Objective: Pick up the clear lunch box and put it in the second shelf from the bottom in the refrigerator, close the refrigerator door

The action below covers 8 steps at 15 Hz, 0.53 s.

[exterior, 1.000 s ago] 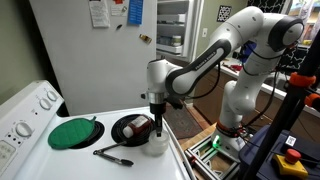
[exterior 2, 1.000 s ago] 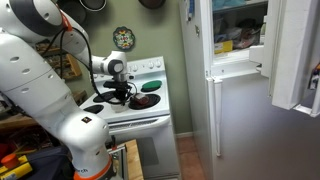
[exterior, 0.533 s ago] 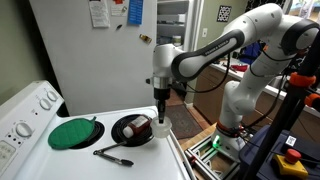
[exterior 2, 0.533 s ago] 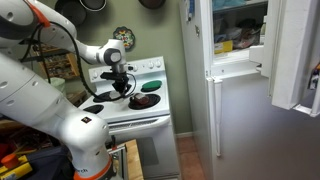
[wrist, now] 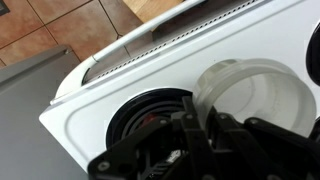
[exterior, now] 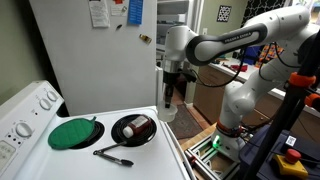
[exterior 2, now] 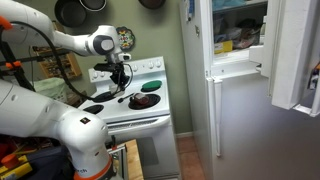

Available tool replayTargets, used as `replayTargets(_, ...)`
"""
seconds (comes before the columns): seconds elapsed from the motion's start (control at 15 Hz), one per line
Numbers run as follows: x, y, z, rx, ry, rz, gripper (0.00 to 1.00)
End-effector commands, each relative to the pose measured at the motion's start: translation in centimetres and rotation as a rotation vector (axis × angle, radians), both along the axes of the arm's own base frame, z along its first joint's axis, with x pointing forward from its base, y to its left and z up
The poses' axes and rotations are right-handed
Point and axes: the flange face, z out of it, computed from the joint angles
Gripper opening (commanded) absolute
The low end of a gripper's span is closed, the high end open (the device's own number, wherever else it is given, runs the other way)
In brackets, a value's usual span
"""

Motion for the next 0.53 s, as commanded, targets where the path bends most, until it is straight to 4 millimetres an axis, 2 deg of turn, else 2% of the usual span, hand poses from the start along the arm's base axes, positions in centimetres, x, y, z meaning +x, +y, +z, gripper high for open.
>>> replayTargets(0.0, 0.0, -0.1, 0.0, -0.003, 0.001, -0.001, 0.11)
replayTargets(0.13, 0.1, -0.2, -0.3, -0.007, 0.004, -0.004, 0.11)
replayTargets(0.2, 0.2, -0.4, 0.0, -0.013, 0.008, -0.015, 0.03)
replayTargets(0.27, 0.6, -0.7, 0.3, -0.007, 0.004, -0.04, 0.03)
replayTargets(0.47, 2.5, -3.0, 1.7, 0.0, -0.014, -0.19, 0.03)
